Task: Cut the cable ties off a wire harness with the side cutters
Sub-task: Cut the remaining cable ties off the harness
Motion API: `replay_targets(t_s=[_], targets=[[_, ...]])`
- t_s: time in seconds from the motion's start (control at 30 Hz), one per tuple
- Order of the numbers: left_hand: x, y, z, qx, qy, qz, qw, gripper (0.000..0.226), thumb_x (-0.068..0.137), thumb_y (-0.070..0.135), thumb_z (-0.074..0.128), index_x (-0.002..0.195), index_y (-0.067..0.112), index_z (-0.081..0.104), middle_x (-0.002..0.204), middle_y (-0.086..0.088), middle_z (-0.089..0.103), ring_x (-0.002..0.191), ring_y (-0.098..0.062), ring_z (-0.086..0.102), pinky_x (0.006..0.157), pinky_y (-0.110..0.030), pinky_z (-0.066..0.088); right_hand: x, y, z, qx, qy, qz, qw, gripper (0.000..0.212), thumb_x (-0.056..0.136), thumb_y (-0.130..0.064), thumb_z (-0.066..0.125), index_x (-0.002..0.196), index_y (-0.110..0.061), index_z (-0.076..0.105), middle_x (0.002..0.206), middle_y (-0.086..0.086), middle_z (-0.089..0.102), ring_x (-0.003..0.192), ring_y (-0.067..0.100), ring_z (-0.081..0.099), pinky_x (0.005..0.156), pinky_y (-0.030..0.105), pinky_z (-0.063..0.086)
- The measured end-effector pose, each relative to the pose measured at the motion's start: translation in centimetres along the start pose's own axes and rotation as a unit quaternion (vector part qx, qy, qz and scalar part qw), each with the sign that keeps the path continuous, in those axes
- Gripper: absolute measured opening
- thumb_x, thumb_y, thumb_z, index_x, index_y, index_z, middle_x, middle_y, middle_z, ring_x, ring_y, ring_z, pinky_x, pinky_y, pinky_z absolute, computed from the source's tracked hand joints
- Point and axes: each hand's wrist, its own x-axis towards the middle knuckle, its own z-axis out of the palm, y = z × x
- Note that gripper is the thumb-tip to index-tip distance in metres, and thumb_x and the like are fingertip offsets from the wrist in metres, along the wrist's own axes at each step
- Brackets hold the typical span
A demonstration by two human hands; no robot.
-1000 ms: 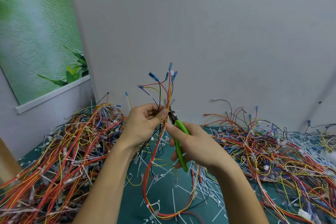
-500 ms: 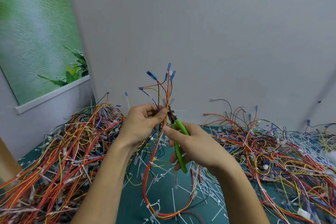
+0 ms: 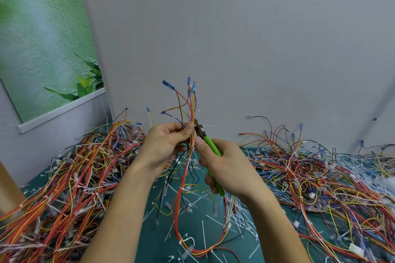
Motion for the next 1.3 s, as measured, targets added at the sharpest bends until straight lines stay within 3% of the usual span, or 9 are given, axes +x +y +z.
replay_targets(t_s=[0.13, 0.3, 0.47, 0.6, 0.7, 0.83, 1.0, 1.13, 1.3], targets=[[0.1, 0.1, 0.3, -0.039, 0.012, -0.003, 0.999, 0.018, 0.072, 0.030, 0.078, 0.075, 0.012, 0.079, 0.075, -0.005, 0.073, 0.068, -0.014, 0.068, 0.068, -0.027, 0.056, 0.3, 0.2, 0.4, 0.004, 0.022, -0.022, 1.000, 0.049, 0.102, -0.051, 0.056, 0.095, -0.003, 0.056, 0.075, 0.011, 0.051, 0.053, 0.024, 0.053, 0.045, 0.037, 0.050], [-0.1, 0.3, 1.0, -0.079, 0.014, 0.011, 0.997, 0.015, 0.079, 0.027, 0.073, 0.076, 0.013, 0.079, 0.073, -0.004, 0.072, 0.065, -0.012, 0.069, 0.060, -0.022, 0.057, 0.3, 0.1, 0.7, 0.042, 0.022, -0.035, 0.998, 0.045, 0.101, -0.049, 0.057, 0.093, -0.005, 0.058, 0.077, 0.013, 0.052, 0.055, 0.021, 0.057, 0.046, 0.036, 0.054], [-0.1, 0.0, 1.4, -0.067, 0.028, 0.024, 0.997, 0.015, 0.079, 0.031, 0.073, 0.074, 0.019, 0.079, 0.075, -0.001, 0.070, 0.067, -0.011, 0.066, 0.063, -0.023, 0.056, 0.0, -0.3, 0.7, 0.063, -0.014, -0.021, 0.998, 0.036, 0.101, -0.049, 0.058, 0.093, -0.014, 0.059, 0.080, 0.009, 0.058, 0.059, 0.019, 0.069, 0.061, 0.059, 0.062], [0.2, -0.3, 1.2, -0.044, 0.040, 0.018, 0.998, 0.018, 0.074, 0.033, 0.076, 0.079, 0.016, 0.079, 0.079, -0.004, 0.071, 0.075, -0.015, 0.063, 0.075, -0.031, 0.055, -0.1, -0.3, 0.6, 0.051, -0.028, -0.009, 0.998, 0.035, 0.101, -0.047, 0.059, 0.099, -0.012, 0.058, 0.084, 0.012, 0.057, 0.058, 0.020, 0.068, 0.060, 0.052, 0.063], [0.2, -0.3, 1.0, -0.012, 0.042, 0.041, 0.998, 0.023, 0.075, 0.032, 0.075, 0.086, 0.013, 0.076, 0.074, 0.002, 0.072, 0.069, -0.009, 0.064, 0.064, -0.022, 0.053, 0.0, -0.1, 0.2, 0.028, -0.011, -0.008, 1.000, 0.039, 0.102, -0.044, 0.059, 0.096, -0.006, 0.055, 0.075, 0.012, 0.054, 0.052, 0.025, 0.061, 0.050, 0.043, 0.056], [0.1, -0.2, 0.9, 0.009, 0.043, 0.070, 0.997, 0.025, 0.076, 0.033, 0.073, 0.090, 0.012, 0.074, 0.071, 0.005, 0.072, 0.065, -0.003, 0.064, 0.057, -0.016, 0.051, 0.0, 0.1, -0.3, 0.003, 0.003, -0.019, 1.000, 0.030, 0.102, -0.043, 0.058, 0.091, -0.015, 0.057, 0.073, 0.010, 0.055, 0.047, 0.024, 0.058, 0.044, 0.034, 0.050], [0.1, -0.4, 1.5, 0.023, 0.056, 0.071, 0.996, 0.027, 0.077, 0.035, 0.072, 0.088, 0.010, 0.074, 0.067, 0.007, 0.071, 0.061, -0.002, 0.062, 0.055, -0.015, 0.050, 0.0, 0.1, -0.4, 0.035, -0.012, -0.011, 0.999, 0.038, 0.098, -0.049, 0.060, 0.094, -0.011, 0.057, 0.071, 0.011, 0.057, 0.052, 0.029, 0.060, 0.050, 0.042, 0.052], [0.2, -0.6, 1.4, 0.033, 0.056, 0.060, 0.996, 0.019, 0.086, 0.029, 0.072, 0.087, 0.010, 0.074, 0.070, 0.005, 0.072, 0.066, -0.005, 0.065, 0.064, -0.021, 0.056, 0.0, -0.1, -0.4, 0.040, -0.037, -0.004, 0.998, 0.030, 0.100, -0.045, 0.062, 0.103, -0.014, 0.060, 0.086, 0.014, 0.058, 0.057, 0.020, 0.070, 0.055, 0.042, 0.063], [0.2, -0.5, 1.3, 0.053, 0.059, 0.053, 0.995, 0.018, 0.093, 0.024, 0.069, 0.085, 0.009, 0.073, 0.063, 0.007, 0.068, 0.056, -0.004, 0.053, 0.053, -0.014, 0.044, -0.1, -0.1, -0.5, 0.009, -0.024, -0.002, 1.000, 0.029, 0.102, -0.041, 0.059, 0.100, -0.012, 0.059, 0.085, 0.026, 0.066, 0.053, 0.026, 0.065, 0.052, 0.041, 0.059]])
